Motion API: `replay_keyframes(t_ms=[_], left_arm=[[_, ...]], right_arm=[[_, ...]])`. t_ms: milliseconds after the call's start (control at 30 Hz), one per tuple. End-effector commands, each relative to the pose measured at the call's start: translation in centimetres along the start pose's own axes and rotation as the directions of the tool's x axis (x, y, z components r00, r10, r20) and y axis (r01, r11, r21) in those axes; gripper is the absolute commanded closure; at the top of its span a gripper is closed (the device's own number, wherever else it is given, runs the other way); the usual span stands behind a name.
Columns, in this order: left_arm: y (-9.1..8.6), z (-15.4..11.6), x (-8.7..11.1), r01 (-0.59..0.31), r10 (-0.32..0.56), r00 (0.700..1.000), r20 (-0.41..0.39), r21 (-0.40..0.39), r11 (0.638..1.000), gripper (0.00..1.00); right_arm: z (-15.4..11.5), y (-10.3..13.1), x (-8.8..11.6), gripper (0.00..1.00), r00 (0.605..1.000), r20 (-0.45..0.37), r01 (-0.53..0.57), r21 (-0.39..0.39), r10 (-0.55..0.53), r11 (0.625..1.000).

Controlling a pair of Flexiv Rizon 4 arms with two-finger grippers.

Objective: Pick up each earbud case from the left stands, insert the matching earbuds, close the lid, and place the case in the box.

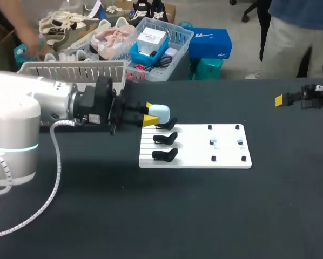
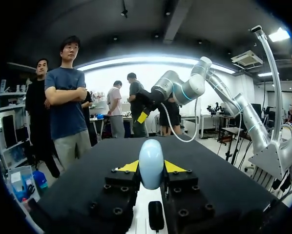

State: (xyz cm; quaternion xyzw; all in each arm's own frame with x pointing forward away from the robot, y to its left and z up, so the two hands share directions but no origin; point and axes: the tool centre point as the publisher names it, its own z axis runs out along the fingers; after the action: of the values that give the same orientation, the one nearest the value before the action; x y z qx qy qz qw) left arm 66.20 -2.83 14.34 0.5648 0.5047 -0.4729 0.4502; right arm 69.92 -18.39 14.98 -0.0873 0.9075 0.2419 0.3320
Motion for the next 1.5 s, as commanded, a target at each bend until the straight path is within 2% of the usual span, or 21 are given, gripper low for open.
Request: replay_keyframes(t_ms=[33, 1200, 1300, 1500], left_arm=[[-0.9, -0.1, -0.2, -0.005, 0.006, 1.0, 0.023, -0.046, 0.999, 1.0], [-0.9, -0.2, -0.4, -0.008, 0.009, 1.0, 0.029, -0.048, 0.999, 1.0], [-0.9, 1.0, -0.3, -0.007, 0.008, 0.999, 0.032, -0.048, 0.999, 1.0], [-1.0, 3.3, 0.3, -0.004, 0.005, 1.0, 0.027, -0.041, 0.999, 1.0]], right_arm=[[0.0, -0.1, 0.0, 0.0, 1.0, -0.001, 0.001, -0.002, -0.001, 1.0], [0.0, -0.1, 0.0, 0.0, 1.0, -0.001, 0.001, -0.002, -0.001, 1.0], [-0.2, -0.1, 0.5, 0.0, 1.0, -0.021, 0.022, -0.021, -0.023, 1.0], [-1.7, 0.6, 1.3, 0.0, 0.997, -0.006, 0.074, -0.024, -0.074, 0.997]])
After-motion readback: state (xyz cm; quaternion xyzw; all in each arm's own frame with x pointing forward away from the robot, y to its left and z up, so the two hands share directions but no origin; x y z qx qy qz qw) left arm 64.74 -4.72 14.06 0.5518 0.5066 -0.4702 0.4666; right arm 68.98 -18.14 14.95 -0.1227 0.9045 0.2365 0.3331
